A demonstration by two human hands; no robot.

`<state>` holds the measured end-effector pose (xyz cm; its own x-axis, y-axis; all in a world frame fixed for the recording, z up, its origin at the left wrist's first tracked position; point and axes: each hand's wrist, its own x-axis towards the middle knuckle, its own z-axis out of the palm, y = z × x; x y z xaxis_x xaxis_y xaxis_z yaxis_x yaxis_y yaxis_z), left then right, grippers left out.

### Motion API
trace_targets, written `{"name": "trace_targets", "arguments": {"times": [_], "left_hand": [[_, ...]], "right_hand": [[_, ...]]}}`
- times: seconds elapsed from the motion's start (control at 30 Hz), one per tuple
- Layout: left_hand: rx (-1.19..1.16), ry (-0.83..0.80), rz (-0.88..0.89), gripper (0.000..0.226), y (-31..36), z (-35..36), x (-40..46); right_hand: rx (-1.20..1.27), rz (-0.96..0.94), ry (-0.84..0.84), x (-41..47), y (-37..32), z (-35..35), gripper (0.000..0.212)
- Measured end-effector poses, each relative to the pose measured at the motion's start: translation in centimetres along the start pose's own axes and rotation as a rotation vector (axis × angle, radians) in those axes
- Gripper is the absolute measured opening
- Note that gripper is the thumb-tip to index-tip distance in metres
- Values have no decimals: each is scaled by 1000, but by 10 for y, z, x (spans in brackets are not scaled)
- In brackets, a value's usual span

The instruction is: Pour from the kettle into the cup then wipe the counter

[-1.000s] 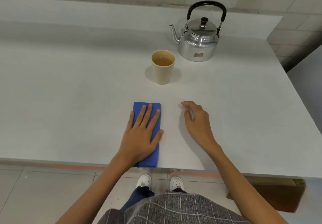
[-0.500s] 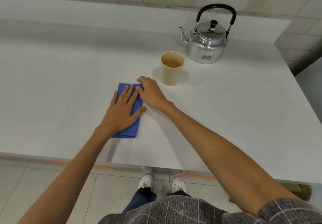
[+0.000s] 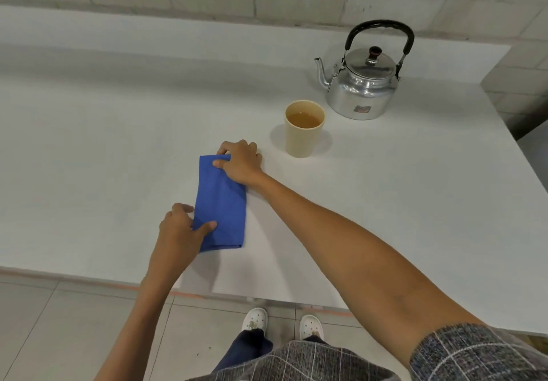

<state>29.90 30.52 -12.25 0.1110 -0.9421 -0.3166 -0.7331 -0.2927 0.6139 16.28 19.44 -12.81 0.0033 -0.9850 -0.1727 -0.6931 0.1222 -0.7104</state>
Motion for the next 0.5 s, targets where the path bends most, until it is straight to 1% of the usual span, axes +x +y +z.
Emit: {"name": "trace_targets", "arguments": {"times": [0.1, 0.27, 0.43, 0.5], "left_hand": [[-15, 5, -6, 48, -3, -4, 0], [-5, 32, 12, 37, 2, -7, 3], [47, 6, 39, 38, 2, -7, 4], [59, 26, 23, 42, 4, -8, 2]], "right_hand": [[25, -28, 77, -5, -1, 8, 17], [-61, -60, 122, -9, 2, 3, 21], [-26, -95, 110, -10, 8, -2, 24], [-34, -84, 83, -12, 6, -5, 28]]}}
